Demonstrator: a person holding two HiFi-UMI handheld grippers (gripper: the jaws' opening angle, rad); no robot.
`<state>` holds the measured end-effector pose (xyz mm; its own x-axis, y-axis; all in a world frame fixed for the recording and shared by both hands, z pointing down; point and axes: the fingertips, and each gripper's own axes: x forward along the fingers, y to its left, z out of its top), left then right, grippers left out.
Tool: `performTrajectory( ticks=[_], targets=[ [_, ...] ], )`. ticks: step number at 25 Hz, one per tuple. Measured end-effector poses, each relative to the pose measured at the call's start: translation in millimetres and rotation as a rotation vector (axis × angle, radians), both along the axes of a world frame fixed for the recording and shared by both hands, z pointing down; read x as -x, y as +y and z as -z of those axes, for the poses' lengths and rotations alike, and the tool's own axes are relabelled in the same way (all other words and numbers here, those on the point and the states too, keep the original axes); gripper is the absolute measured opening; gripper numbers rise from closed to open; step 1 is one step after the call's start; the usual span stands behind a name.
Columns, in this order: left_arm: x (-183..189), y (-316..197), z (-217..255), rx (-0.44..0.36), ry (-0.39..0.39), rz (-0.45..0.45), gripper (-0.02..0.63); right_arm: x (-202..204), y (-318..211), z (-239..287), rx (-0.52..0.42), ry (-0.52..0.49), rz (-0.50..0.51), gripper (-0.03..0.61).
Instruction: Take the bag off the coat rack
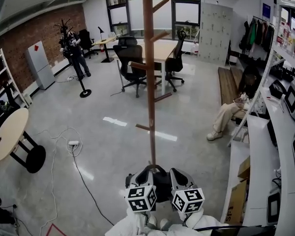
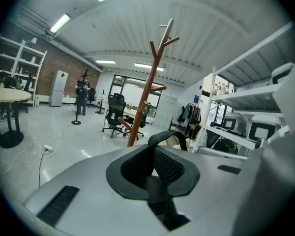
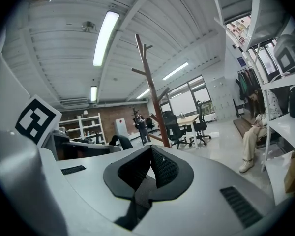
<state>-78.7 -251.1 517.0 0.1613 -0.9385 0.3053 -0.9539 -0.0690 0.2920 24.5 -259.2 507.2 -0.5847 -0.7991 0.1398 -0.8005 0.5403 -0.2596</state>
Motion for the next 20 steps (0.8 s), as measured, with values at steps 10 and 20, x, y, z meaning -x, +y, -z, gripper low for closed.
performTrajectory(
  ticks=[10,20],
  targets=[
    [-1.9,12.6,3.8,-0.005,-0.018,-0.038,0.028,8.9,12.1,8.1,-0.032,0.041,-0.003,0.012],
    [-3.4,21.6,-7.1,0.026,0.015,-0.042,0.028,20.5,23.3,1.4,-0.038,0.119,0.032,0.011]
  ],
)
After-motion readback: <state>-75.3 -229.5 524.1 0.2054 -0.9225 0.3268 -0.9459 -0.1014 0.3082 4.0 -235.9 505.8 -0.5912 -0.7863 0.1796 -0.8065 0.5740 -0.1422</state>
